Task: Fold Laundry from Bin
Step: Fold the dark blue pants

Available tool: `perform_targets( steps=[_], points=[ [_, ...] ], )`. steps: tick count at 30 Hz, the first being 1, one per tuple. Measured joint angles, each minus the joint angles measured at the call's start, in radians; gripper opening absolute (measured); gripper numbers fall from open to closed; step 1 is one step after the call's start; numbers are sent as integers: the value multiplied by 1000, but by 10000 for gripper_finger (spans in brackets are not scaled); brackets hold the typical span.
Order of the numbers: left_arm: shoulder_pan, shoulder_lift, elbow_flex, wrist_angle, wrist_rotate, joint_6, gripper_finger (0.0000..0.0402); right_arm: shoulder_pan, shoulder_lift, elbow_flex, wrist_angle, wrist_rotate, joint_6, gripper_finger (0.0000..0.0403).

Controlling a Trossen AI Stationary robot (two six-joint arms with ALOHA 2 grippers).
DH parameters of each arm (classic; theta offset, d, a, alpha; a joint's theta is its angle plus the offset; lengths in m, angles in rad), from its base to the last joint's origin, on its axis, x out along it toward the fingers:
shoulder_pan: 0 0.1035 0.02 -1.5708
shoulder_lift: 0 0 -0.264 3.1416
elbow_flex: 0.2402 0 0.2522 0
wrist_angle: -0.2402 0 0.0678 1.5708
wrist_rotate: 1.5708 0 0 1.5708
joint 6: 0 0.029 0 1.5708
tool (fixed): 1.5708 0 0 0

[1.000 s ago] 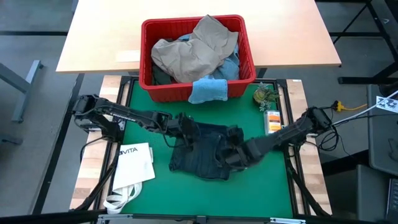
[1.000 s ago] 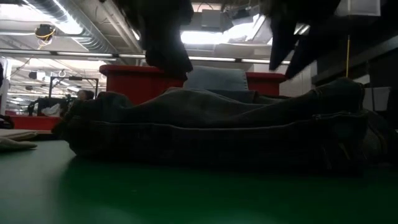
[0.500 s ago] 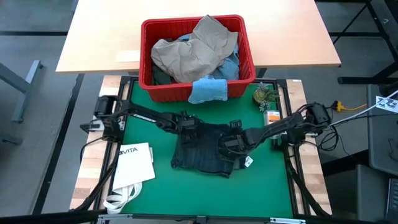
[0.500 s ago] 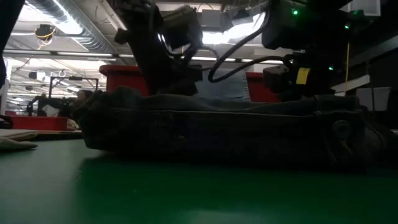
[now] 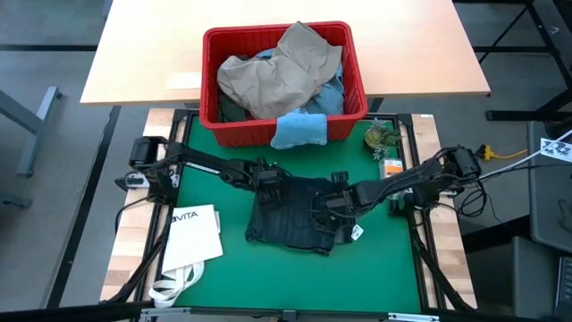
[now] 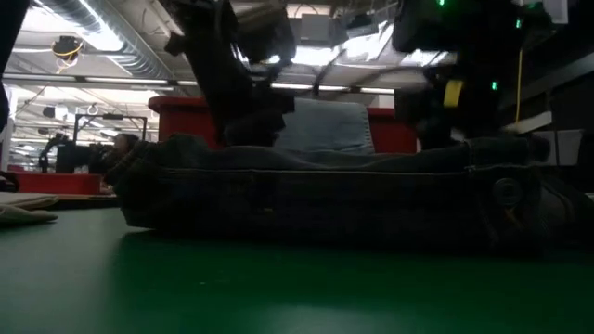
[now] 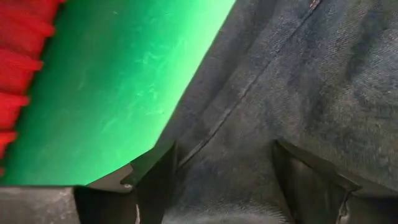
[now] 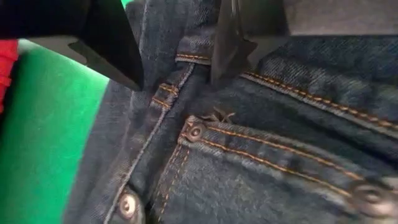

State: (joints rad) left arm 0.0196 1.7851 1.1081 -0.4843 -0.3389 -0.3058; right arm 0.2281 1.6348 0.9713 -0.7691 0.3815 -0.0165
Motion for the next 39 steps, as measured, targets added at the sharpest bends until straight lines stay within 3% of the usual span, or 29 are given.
perform_targets(
  steps=[9, 14, 24, 39],
  points=[
    [0, -146, 0, -36, -11, 4, 258, 2, -95, 40, 16, 17, -13, 191],
    [0, -183, 1, -45, -30, 2, 258, 2, -93, 40, 147, 25, -19, 191],
    [1, -151, 1, -110, -113, -6, 259, 0, -50, 39, 253, 196, -63, 191],
    [13, -10, 4, -86, -129, -8, 259, -8, 128, 43, 286, 230, -67, 191]
  ],
)
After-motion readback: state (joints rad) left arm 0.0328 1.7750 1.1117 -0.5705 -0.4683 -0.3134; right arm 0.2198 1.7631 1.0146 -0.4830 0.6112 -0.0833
